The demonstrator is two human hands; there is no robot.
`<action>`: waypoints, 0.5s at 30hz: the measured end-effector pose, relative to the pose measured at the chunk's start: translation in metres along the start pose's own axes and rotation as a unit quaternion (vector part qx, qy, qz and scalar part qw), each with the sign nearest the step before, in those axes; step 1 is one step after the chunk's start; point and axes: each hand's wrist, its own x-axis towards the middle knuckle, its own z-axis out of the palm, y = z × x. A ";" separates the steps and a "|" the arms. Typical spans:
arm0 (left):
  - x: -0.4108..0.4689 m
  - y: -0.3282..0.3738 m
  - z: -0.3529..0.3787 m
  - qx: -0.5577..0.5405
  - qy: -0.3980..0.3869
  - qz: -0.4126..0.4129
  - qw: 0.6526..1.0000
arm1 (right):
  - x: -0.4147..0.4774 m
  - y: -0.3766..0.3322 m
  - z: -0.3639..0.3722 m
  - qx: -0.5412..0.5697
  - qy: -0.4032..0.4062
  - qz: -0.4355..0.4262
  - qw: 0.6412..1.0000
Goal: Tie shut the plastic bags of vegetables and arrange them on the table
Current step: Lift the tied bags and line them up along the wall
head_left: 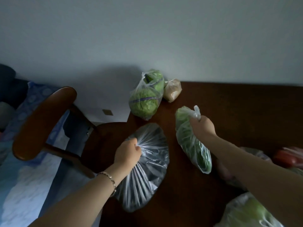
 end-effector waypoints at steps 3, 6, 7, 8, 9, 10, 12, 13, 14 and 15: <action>0.023 -0.011 -0.010 -0.021 0.008 -0.023 0.999 | 0.025 -0.022 0.029 0.012 -0.002 0.026 1.000; 0.034 -0.013 -0.012 -0.035 -0.002 -0.050 0.998 | 0.047 -0.040 0.051 0.032 0.006 0.039 0.999; 0.039 -0.015 -0.013 -0.032 -0.010 -0.051 0.998 | 0.053 -0.044 0.060 0.045 0.003 0.040 0.998; 0.039 -0.013 -0.014 -0.024 -0.023 -0.050 0.998 | 0.058 -0.045 0.065 0.055 0.000 0.037 0.998; 0.042 -0.013 -0.015 -0.016 -0.041 -0.052 0.998 | 0.062 -0.046 0.073 0.061 -0.006 0.039 0.997; 0.044 -0.012 -0.014 -0.014 -0.055 -0.056 0.997 | 0.064 -0.044 0.078 0.059 -0.010 0.044 0.997; 0.052 -0.017 -0.012 -0.017 -0.084 -0.066 0.994 | 0.069 -0.035 0.095 0.027 0.003 0.090 0.996; 0.055 -0.018 -0.010 -0.020 -0.098 -0.072 0.992 | 0.067 -0.029 0.102 0.004 0.013 0.129 0.991; 0.058 -0.019 -0.009 -0.025 -0.108 -0.073 0.991 | 0.065 -0.020 0.108 -0.014 0.017 0.171 0.985; 0.061 -0.019 -0.008 -0.031 -0.118 -0.074 0.990 | 0.061 -0.014 0.112 -0.022 0.010 0.214 0.977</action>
